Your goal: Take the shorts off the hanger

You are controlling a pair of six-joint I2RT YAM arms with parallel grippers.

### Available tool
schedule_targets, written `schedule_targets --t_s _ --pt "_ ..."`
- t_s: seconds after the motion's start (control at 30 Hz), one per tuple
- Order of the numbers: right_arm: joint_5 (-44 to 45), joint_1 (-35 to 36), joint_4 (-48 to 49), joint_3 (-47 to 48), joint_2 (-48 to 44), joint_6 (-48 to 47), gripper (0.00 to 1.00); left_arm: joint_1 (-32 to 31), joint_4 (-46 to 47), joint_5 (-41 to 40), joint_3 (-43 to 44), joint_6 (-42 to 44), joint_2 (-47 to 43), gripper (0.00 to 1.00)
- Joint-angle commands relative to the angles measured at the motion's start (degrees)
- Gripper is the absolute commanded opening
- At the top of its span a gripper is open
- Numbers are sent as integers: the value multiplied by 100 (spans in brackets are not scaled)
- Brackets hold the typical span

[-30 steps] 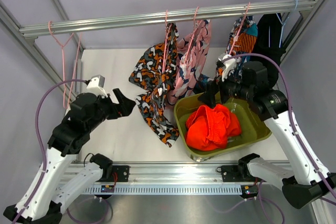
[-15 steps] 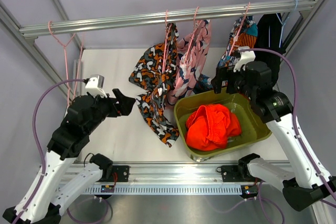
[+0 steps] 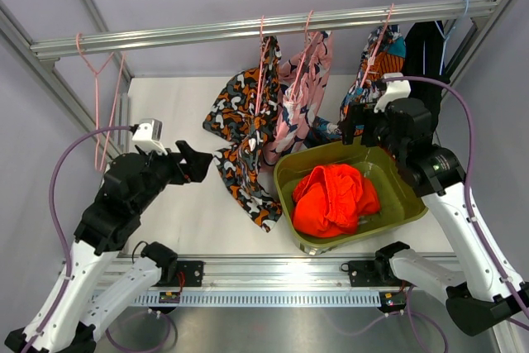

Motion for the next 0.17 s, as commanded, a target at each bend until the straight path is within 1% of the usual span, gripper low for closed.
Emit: schedule_targets --t_s 0.0,0.13 --pt "192 -55 194 5 -105 9 99 -29 413 -181 -74 101 -93 96" --pt "122 -151 185 -13 -88 62 99 -29 422 -207 -83 136 -128 97"
